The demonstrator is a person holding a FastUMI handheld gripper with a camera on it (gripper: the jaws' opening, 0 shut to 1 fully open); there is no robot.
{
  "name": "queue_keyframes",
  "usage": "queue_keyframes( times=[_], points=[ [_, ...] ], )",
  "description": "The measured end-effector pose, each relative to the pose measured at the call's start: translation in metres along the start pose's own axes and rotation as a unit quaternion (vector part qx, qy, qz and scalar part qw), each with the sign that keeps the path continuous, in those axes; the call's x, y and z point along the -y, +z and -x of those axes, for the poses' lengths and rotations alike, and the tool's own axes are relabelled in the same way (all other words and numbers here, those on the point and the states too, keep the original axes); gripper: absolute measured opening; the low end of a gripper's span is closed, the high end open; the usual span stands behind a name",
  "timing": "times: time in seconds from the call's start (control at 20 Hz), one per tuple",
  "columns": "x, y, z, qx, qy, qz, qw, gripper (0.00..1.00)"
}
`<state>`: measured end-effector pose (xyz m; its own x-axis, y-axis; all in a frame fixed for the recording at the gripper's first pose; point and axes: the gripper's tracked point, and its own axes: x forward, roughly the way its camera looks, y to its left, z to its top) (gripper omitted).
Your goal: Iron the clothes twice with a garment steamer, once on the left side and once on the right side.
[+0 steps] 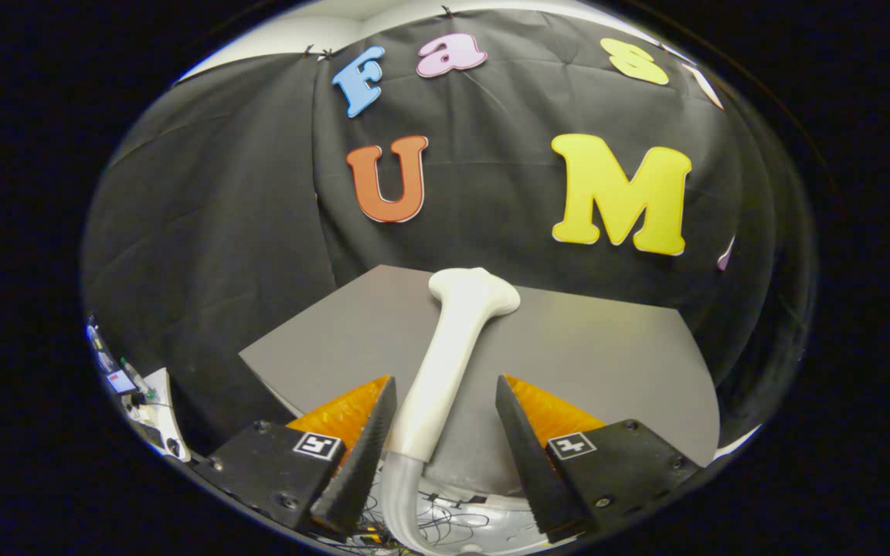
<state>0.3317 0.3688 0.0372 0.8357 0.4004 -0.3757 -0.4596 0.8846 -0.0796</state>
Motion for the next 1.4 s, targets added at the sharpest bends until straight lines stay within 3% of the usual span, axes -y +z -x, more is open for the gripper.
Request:
queue_keyframes(
  times=[0.05,0.35,0.6,0.9,1.15,1.4],
  points=[
    [-0.002,0.0,-0.004,-0.007,0.0,-0.002,1.0,0.74],
    [-0.009,-0.015,-0.025,-0.046,0.001,-0.007,0.999,0.62],
    [-0.009,-0.012,-0.028,-0.069,-0.003,-0.073,0.995,0.59],
    [-0.019,-0.011,-0.023,-0.069,0.031,-0.102,0.992,0.38],
    [-0.003,-0.003,0.013,-0.026,0.009,-0.093,0.995,0.36],
    [0.008,0.009,0.079,0.02,0.01,-0.088,0.996,0.36]
  ],
)
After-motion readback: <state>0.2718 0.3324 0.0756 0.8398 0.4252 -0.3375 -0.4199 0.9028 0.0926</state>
